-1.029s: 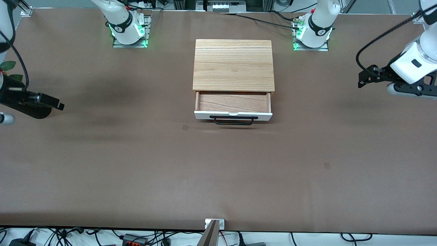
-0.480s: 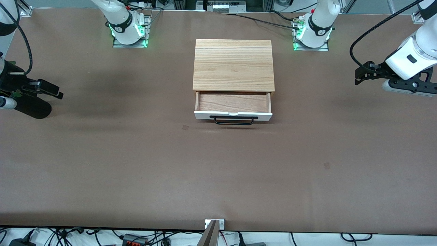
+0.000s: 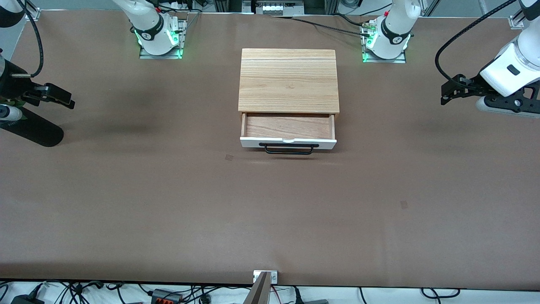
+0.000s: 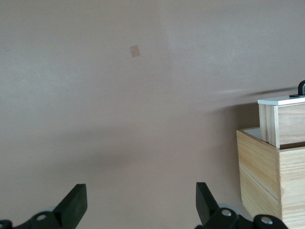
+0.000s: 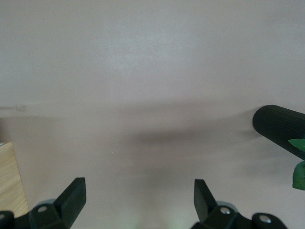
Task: Pull top drawer with both arms simultaneously
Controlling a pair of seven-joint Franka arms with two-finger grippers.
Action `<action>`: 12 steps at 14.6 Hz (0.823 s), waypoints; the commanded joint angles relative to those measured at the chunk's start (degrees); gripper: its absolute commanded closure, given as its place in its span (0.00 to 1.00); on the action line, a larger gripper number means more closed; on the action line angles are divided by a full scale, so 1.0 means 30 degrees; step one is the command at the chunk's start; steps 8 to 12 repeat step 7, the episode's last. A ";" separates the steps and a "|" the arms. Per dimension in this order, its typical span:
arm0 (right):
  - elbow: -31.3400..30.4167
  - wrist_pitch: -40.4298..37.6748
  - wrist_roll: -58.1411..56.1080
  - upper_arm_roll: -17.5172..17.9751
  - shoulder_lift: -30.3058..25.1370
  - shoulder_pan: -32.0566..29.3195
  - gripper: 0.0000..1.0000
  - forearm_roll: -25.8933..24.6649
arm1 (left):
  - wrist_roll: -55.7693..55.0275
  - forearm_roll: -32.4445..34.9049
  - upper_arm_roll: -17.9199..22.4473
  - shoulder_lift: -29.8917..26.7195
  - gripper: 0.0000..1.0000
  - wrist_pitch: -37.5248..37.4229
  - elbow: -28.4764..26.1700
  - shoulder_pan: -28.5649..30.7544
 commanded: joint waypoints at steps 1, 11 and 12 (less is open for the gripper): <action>-0.0488 0.0136 0.0339 -0.0018 -0.0460 0.0079 0.00 -0.0034 | -0.0025 0.0332 -0.0178 0.0072 0.00 -0.0428 0.0433 0.0098; -0.0459 0.0107 0.0368 0.0040 -0.0431 0.0109 0.00 -0.0033 | -0.0084 0.0332 -0.0177 0.0101 0.00 -0.0428 0.0550 0.0098; -0.0459 0.0107 0.0368 0.0040 -0.0431 0.0109 0.00 -0.0033 | -0.0084 0.0332 -0.0177 0.0101 0.00 -0.0428 0.0550 0.0098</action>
